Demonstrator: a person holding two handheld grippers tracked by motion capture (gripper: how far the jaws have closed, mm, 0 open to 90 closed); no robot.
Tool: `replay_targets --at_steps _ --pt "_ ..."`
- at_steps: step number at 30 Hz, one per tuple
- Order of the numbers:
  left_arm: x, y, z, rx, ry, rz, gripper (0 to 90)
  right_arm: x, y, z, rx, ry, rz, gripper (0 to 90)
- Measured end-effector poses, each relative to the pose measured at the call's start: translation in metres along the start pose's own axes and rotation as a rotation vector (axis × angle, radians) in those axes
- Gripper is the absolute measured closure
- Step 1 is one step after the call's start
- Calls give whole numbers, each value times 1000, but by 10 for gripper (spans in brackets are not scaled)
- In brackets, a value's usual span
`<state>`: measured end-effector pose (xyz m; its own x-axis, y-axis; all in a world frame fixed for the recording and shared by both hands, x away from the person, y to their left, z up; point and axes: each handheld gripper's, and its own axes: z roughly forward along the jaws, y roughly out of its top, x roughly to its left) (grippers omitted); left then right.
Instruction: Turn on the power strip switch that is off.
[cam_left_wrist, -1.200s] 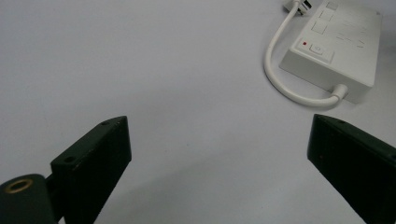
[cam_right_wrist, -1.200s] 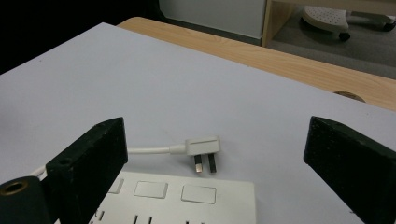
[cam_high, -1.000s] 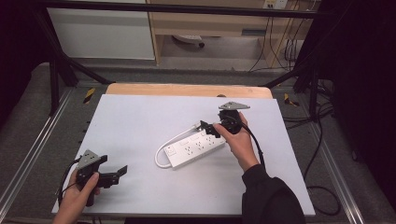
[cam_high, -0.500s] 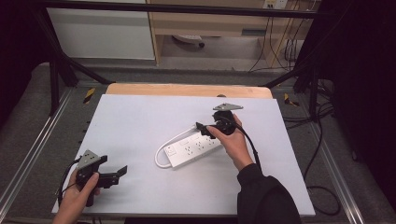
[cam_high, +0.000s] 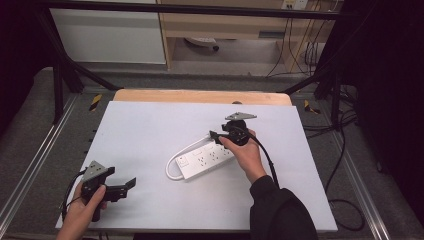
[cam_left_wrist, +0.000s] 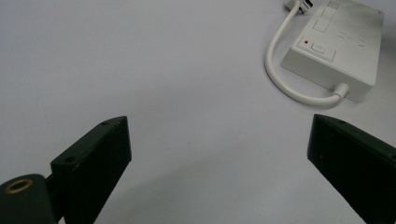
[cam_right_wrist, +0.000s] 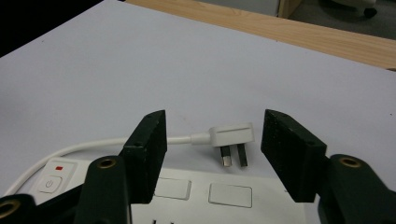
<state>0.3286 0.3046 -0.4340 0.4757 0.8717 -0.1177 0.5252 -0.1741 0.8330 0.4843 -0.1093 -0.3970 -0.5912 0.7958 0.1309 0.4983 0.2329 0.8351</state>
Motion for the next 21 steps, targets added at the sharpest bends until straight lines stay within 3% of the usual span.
replay_targets --at_steps 9,21 --pt "0 0 0 0 -3 0 63 3 -4 5 14 -9 -15 540" --pt "0 0 0 2 -3 0 63 8 -10 12 13 33 -29 710"
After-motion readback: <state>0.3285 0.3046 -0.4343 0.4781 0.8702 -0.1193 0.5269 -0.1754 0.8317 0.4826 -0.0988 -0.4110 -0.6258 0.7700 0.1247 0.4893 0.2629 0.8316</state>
